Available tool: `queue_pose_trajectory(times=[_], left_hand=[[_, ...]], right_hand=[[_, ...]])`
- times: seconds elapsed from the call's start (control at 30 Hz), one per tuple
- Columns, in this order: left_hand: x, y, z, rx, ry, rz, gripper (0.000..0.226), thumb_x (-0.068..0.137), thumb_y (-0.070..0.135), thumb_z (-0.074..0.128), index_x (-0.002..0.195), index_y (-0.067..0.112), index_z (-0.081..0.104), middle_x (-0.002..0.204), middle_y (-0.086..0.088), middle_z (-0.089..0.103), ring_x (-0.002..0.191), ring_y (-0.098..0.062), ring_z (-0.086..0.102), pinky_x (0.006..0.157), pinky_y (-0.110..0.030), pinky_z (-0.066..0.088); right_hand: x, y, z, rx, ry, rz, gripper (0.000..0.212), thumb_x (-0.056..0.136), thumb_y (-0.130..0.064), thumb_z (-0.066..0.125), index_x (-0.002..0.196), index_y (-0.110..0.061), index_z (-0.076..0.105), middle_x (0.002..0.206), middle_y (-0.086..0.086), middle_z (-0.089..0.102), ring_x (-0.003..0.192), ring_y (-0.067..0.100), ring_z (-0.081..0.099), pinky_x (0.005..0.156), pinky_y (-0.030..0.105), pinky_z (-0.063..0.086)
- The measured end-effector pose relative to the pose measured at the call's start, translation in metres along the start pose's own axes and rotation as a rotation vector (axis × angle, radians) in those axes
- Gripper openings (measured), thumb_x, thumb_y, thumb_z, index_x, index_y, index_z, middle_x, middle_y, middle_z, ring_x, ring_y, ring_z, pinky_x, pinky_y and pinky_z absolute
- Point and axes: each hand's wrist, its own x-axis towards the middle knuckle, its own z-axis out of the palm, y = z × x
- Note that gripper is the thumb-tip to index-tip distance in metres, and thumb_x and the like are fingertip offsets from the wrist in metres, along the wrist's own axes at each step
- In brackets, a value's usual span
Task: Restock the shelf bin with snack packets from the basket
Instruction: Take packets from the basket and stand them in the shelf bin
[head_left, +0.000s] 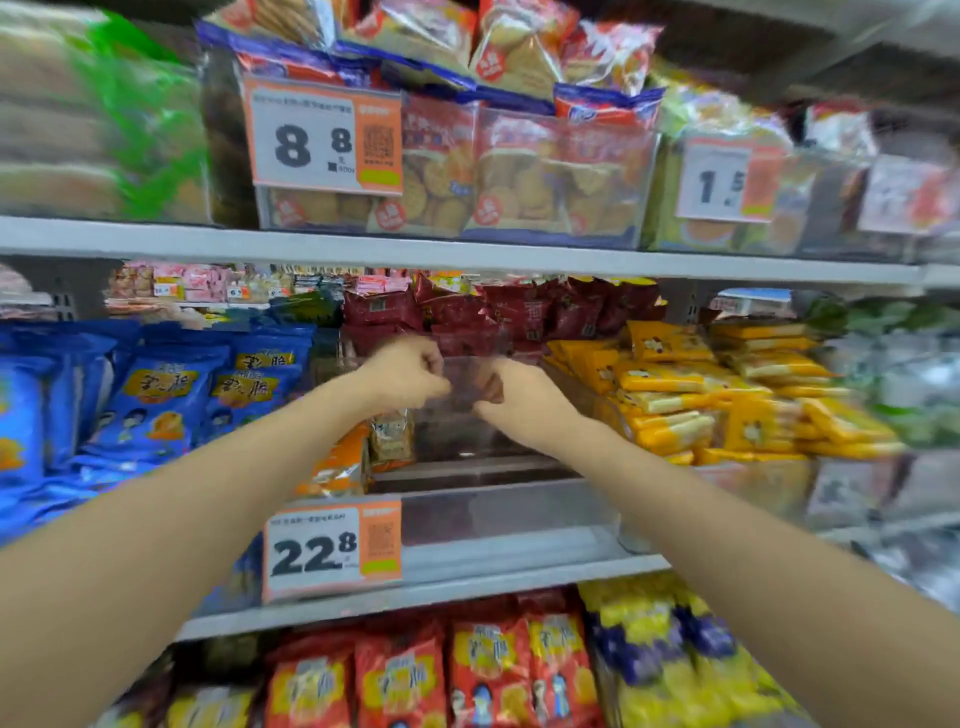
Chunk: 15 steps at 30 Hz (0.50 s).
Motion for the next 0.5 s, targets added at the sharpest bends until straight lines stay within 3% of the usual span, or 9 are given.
queue_pose_trajectory(times=[0.1,0.2,0.3,0.5], left_hand=[[-0.045,0.047,0.01,-0.095,0.029,0.086,0.026,0.075,0.008,0.071,0.06,0.019,0.052,0.054,0.006,0.052,0.052,-0.01,0.046,0.051,-0.023,0.035],[-0.085,0.086,0.034,-0.122,-0.026,0.149,0.024,0.074,0.008,0.07,0.061,0.019,0.053,0.055,0.006,0.054,0.05,-0.008,0.047,0.052,-0.023,0.036],[-0.12,0.118,0.076,-0.114,-0.164,0.177,0.024,0.076,0.009,0.067,0.062,0.02,0.052,0.058,0.006,0.053,0.051,-0.008,0.047,0.05,-0.023,0.037],[-0.176,0.151,0.207,-0.137,-0.462,0.163,0.025,0.075,0.009,0.07,0.061,0.021,0.052,0.057,0.006,0.051,0.056,-0.012,0.047,0.052,-0.023,0.036]], right_hand=[[-0.055,0.008,-0.023,-0.021,0.207,-0.072,0.012,0.081,-0.009,0.064,0.093,-0.011,0.062,0.083,-0.004,0.054,0.079,0.018,0.052,0.07,0.03,0.038],[-0.115,0.019,-0.039,-0.027,0.274,-0.036,0.01,0.08,-0.007,0.063,0.087,-0.013,0.059,0.078,-0.003,0.051,0.072,0.017,0.047,0.064,0.032,0.038],[-0.182,0.047,-0.038,0.014,0.245,0.07,0.008,0.08,-0.007,0.062,0.085,-0.013,0.059,0.078,0.002,0.058,0.073,0.021,0.053,0.065,0.038,0.045],[-0.312,0.113,-0.01,0.067,0.09,0.38,0.009,0.08,-0.008,0.066,0.089,-0.011,0.065,0.083,0.002,0.064,0.071,0.014,0.051,0.069,0.032,0.043]])
